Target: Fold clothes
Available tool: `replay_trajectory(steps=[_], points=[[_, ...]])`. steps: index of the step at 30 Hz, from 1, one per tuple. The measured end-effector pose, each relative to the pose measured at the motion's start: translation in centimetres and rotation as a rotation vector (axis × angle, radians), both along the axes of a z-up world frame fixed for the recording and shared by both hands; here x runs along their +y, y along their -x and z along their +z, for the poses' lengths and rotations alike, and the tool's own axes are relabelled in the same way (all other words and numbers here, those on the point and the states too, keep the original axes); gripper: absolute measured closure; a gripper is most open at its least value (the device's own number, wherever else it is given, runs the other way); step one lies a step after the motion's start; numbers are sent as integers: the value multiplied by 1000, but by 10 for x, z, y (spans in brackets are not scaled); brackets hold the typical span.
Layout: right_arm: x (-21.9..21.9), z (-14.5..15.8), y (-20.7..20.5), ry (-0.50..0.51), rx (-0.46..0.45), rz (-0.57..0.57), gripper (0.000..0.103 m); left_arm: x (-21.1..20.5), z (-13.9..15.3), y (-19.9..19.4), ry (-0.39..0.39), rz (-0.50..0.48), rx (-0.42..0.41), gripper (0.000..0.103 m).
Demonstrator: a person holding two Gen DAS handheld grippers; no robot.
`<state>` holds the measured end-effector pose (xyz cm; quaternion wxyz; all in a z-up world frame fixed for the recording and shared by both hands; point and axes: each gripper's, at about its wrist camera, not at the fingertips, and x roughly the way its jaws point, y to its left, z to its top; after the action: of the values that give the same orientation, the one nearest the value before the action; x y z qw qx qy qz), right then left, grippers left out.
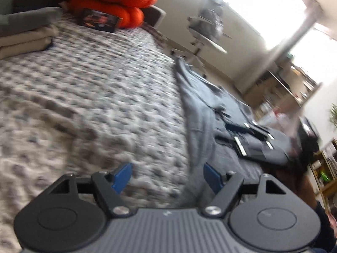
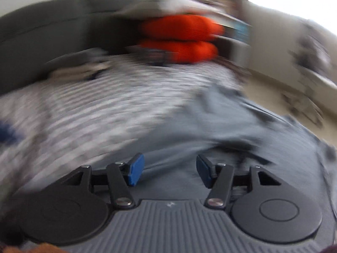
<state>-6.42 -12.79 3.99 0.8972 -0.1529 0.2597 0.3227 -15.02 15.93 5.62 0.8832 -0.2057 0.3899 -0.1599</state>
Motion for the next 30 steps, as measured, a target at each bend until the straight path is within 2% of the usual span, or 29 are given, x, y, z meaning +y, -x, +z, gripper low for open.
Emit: replay_trajectory(steps=[2,4,7,11,15,16,17,18,19,20,21,22,25,30], points=[[16,2,21,57,-52,133,38,9,1,3,10,27,11,26],[29,7,34,90,-95,216,35,16,1,7,16,43,18,26],[47,11,37,99,-59,332,35,21,0,9,5,62,20,25],[81,-4,41,224,-25,456,35,25,-3,10,6,81,33,25],[95,-21,51,301,35,555,36,27,-5,9,4,86,38,25],[93,-24,56,309,36,569,40,28,-6,9,2,84,40,25],[89,-25,60,300,38,572,45,27,-7,8,0,81,44,25],[84,-25,64,288,40,574,58,27,-8,7,-2,79,48,25],[78,-25,67,264,38,566,66,26,-8,7,-3,77,50,25],[72,-24,69,238,36,555,69,26,-9,6,-3,76,51,25],[66,-23,73,211,33,548,80,25,-9,6,-1,76,52,25],[60,-21,78,183,28,538,86,24,-9,6,2,76,52,25],[40,-20,90,91,28,486,93,21,-11,6,8,66,57,25],[7,-23,103,-7,52,385,94,13,-14,9,-5,43,67,25]])
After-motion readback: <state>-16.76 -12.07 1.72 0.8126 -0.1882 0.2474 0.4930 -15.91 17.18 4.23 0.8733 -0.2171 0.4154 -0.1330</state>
